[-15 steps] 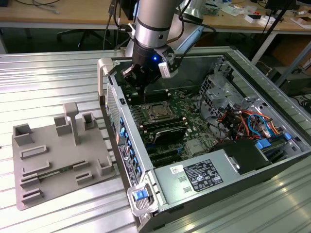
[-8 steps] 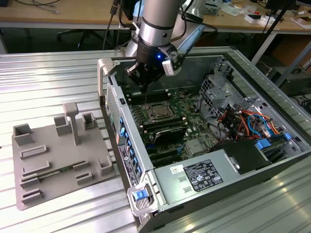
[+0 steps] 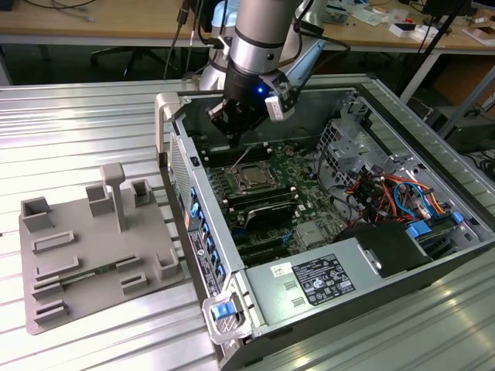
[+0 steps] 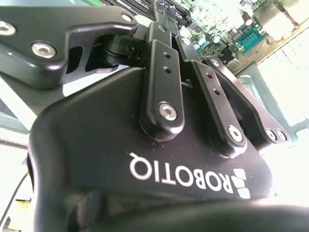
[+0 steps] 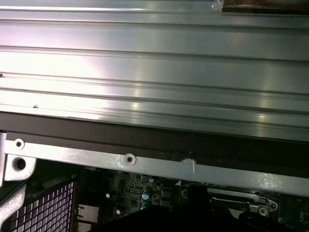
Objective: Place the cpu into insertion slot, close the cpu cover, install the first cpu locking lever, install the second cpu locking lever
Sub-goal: 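Install the first cpu locking lever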
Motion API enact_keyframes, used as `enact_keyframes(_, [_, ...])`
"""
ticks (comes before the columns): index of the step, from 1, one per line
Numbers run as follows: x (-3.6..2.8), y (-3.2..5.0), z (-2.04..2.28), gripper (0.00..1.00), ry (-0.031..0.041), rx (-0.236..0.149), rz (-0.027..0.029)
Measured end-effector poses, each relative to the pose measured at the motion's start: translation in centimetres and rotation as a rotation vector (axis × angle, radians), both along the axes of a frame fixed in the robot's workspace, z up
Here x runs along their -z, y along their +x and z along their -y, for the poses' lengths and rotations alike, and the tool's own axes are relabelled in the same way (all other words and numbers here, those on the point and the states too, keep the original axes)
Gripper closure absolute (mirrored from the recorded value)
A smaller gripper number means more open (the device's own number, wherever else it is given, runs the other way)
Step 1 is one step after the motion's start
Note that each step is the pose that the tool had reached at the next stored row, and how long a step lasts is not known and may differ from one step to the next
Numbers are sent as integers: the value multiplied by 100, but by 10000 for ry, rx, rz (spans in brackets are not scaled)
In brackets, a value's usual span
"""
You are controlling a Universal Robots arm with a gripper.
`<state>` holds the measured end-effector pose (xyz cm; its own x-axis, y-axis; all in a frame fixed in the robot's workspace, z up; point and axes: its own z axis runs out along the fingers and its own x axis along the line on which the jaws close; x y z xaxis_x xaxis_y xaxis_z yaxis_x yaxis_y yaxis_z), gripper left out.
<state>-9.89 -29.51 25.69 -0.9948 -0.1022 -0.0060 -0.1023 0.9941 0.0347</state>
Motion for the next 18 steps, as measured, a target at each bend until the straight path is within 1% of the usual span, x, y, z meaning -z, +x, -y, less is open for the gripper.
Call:
enact_keyframes(2, [6, 1, -1, 89, 1, 0, 1])
enact_keyframes(6, [94, 10, 0, 89, 1, -1, -1])
enact_keyframes(7, [119, 33, 0, 89, -1, 0, -1])
enact_keyframes(8, [129, 49, 0, 89, -2, 0, -2])
enact_keyframes(10, [166, 118, 2, 89, -17, 0, -1])
enact_keyframes(12, [182, 142, 9, 89, -26, 0, -2])
enact_keyframes(18, [291, 229, 12, 89, -86, 0, -2])
